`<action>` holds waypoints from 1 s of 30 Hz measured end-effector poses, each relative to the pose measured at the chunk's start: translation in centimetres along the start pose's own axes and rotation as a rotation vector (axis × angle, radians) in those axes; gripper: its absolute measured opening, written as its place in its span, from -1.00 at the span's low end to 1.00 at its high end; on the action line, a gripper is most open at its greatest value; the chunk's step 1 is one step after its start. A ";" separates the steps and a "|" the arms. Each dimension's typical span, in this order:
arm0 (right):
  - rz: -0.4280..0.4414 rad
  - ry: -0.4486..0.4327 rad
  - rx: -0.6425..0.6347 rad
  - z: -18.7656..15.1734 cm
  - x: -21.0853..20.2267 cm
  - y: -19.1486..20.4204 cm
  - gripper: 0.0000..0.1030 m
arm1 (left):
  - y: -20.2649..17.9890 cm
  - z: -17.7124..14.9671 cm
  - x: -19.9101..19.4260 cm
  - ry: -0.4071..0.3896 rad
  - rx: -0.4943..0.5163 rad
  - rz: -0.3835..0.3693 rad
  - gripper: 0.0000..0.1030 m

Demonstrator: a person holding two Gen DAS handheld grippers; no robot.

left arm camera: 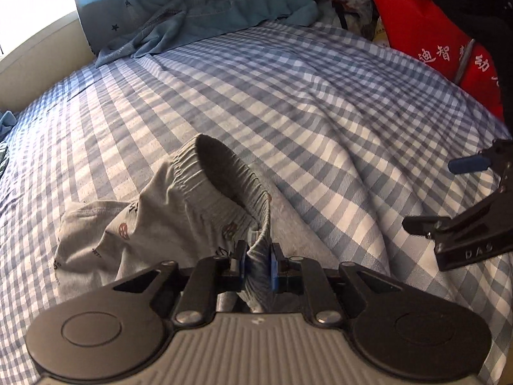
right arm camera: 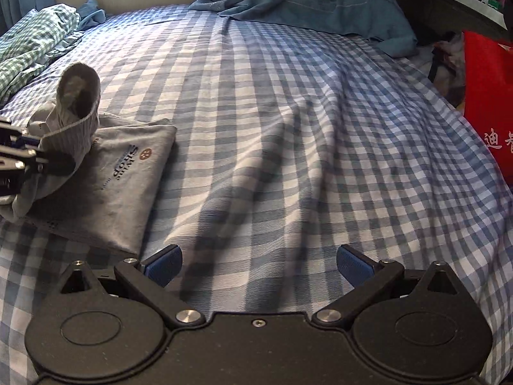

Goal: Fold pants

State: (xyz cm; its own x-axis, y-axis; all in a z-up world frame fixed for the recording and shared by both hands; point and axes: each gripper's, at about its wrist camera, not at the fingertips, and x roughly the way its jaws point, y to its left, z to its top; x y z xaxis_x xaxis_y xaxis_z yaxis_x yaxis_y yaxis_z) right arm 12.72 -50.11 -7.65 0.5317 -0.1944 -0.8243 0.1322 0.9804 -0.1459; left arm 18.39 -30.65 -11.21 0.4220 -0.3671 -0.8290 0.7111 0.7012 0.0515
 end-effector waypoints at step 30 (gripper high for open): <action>0.587 0.128 0.114 12.3 8.5 4.5 -0.24 | -1.3 -2.4 1.4 0.063 0.015 0.052 -0.70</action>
State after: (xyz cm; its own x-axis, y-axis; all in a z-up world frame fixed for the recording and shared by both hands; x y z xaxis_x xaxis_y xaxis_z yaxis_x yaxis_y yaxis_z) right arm 28.15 -47.78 -8.55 0.4394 0.3894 -0.8095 -0.0597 0.9118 0.4062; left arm 16.71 -30.58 -13.73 0.4226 -0.2912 -0.8583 0.6976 0.7090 0.1030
